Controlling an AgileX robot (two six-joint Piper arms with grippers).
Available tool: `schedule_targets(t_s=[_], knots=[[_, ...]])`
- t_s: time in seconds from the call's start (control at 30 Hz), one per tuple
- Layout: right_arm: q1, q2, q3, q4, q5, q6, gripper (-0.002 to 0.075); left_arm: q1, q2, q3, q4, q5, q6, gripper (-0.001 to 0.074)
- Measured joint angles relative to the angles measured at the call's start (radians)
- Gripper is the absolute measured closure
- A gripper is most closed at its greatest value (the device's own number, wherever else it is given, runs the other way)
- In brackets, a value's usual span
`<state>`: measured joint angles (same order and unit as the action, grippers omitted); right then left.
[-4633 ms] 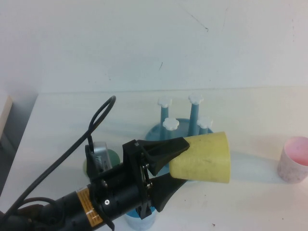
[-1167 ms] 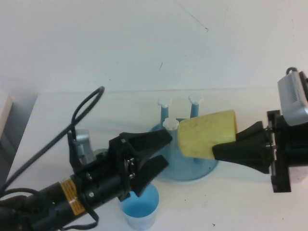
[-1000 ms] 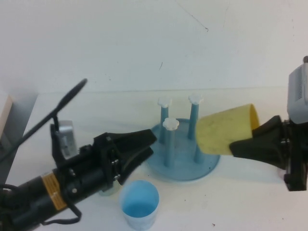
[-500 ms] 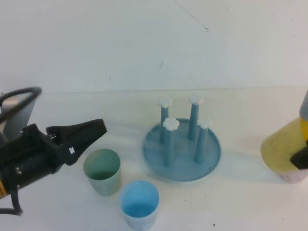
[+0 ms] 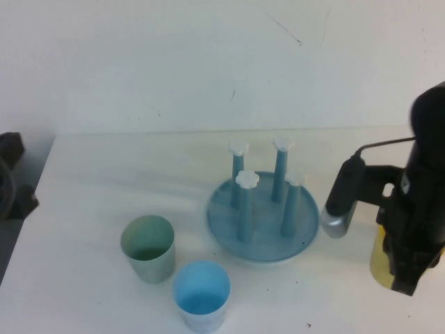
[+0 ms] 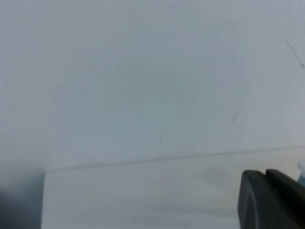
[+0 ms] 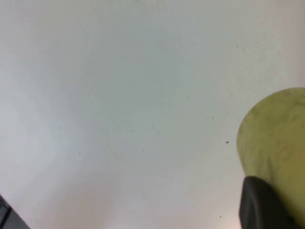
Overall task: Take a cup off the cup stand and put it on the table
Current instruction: Place the cup on the table
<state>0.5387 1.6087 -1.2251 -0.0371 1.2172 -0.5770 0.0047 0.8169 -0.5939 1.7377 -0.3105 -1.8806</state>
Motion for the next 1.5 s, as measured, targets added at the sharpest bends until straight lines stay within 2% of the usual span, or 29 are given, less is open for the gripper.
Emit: schedule_targets(t_s=[0.17, 0.53, 0.6, 0.83, 1.03, 1.37, 1.5], knots=[[-0.001, 0.114, -0.004, -0.041, -0.027, 0.041, 0.0707, 0.000, -0.068, 0.027, 0.003, 0.073, -0.007, 0.0736], [-0.001, 0.183, -0.004, -0.042, -0.165, 0.069, 0.0702, 0.000, -0.090, 0.031, 0.003, 0.084, -0.004, 0.0736], [-0.001, 0.186, -0.004, -0.038, -0.176, 0.069, 0.0683, 0.000, -0.090, 0.031, 0.003, 0.084, -0.004, 0.0736], [-0.001, 0.191, -0.004, -0.030, -0.200, 0.071, 0.0511, 0.000, -0.090, 0.031, 0.003, 0.084, -0.004, 0.0736], [-0.001, 0.189, -0.056, -0.016, -0.140, 0.082, 0.0474, 0.000, -0.090, 0.033, 0.003, 0.087, 0.004, 0.0736], [-0.001, -0.052, -0.082, 0.099, -0.090, 0.088, 0.0472, 0.000, -0.090, 0.033, 0.003, 0.077, 0.038, 0.0703], [-0.001, -0.182, -0.045, 0.111, -0.164, 0.088, 0.0472, 0.000, -0.101, 0.037, 0.003, 0.043, 0.038, 0.0698]])
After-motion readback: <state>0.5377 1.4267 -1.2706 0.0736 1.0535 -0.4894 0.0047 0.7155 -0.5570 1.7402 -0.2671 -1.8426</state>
